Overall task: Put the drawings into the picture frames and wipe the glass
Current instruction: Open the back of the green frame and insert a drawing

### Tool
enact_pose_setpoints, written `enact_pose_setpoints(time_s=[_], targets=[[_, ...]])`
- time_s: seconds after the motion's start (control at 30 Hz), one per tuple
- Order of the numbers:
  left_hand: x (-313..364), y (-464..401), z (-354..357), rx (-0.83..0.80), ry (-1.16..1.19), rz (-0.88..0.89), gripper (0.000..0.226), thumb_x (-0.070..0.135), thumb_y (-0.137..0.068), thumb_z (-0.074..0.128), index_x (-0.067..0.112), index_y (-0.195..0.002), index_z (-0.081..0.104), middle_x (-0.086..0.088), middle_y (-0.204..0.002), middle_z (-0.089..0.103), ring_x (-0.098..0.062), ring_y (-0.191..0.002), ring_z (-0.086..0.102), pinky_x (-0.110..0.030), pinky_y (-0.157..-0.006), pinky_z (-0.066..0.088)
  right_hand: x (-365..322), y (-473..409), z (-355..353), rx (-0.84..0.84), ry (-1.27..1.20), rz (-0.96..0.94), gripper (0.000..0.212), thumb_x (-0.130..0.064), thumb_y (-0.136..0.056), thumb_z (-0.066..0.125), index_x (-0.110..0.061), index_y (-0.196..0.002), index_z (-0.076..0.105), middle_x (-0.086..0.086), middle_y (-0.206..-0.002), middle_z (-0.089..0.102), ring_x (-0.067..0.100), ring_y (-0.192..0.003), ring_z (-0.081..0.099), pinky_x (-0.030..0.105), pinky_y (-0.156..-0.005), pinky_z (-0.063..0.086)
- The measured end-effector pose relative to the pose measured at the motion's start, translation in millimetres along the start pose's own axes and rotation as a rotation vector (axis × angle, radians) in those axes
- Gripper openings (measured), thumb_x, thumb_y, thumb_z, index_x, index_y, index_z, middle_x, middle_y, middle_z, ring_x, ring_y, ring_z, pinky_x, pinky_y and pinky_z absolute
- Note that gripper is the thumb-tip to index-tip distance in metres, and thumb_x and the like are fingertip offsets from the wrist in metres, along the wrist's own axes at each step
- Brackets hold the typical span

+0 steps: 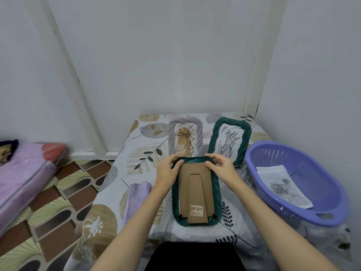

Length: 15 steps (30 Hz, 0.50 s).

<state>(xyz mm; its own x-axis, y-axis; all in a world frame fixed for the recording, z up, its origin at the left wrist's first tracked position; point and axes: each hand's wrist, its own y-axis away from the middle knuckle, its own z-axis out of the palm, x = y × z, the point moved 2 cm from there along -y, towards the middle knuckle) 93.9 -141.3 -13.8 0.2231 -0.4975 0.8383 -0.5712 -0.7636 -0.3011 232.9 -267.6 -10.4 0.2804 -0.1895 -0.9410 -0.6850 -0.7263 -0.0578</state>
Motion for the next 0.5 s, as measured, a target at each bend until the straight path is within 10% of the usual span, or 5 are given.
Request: enact_pose_setpoints(time_s=[0.23,0.5], targets=[[-46.6,1.6,9.8,-0.212,-0.027,-0.220,0.071,0.022,-0.071,0.078,0.012,-0.130,0.042,-0.010,-0.119,0.054,-0.025,-0.106,0.055,-0.032,-0.089,0.045,39.6,-4.4,19.5,-0.056,0.083,0.174,0.068,-0.002,-0.076,0.070,-0.014,-0.136,0.041,0.014,-0.126,0.050,0.018,-0.106,0.045,0.030,-0.092,0.041],[-60.8,8.8,18.4,-0.315,-0.301,-0.144,0.066,0.028,-0.082,0.067,0.007,-0.136,0.037,-0.012,-0.138,0.048,-0.024,-0.129,0.043,-0.035,-0.109,0.034,65.7,1.3,23.4,-0.105,0.450,0.148,0.067,-0.027,-0.081,0.064,-0.030,-0.140,0.033,0.007,-0.136,0.047,0.029,-0.126,0.041,0.045,-0.108,0.033]])
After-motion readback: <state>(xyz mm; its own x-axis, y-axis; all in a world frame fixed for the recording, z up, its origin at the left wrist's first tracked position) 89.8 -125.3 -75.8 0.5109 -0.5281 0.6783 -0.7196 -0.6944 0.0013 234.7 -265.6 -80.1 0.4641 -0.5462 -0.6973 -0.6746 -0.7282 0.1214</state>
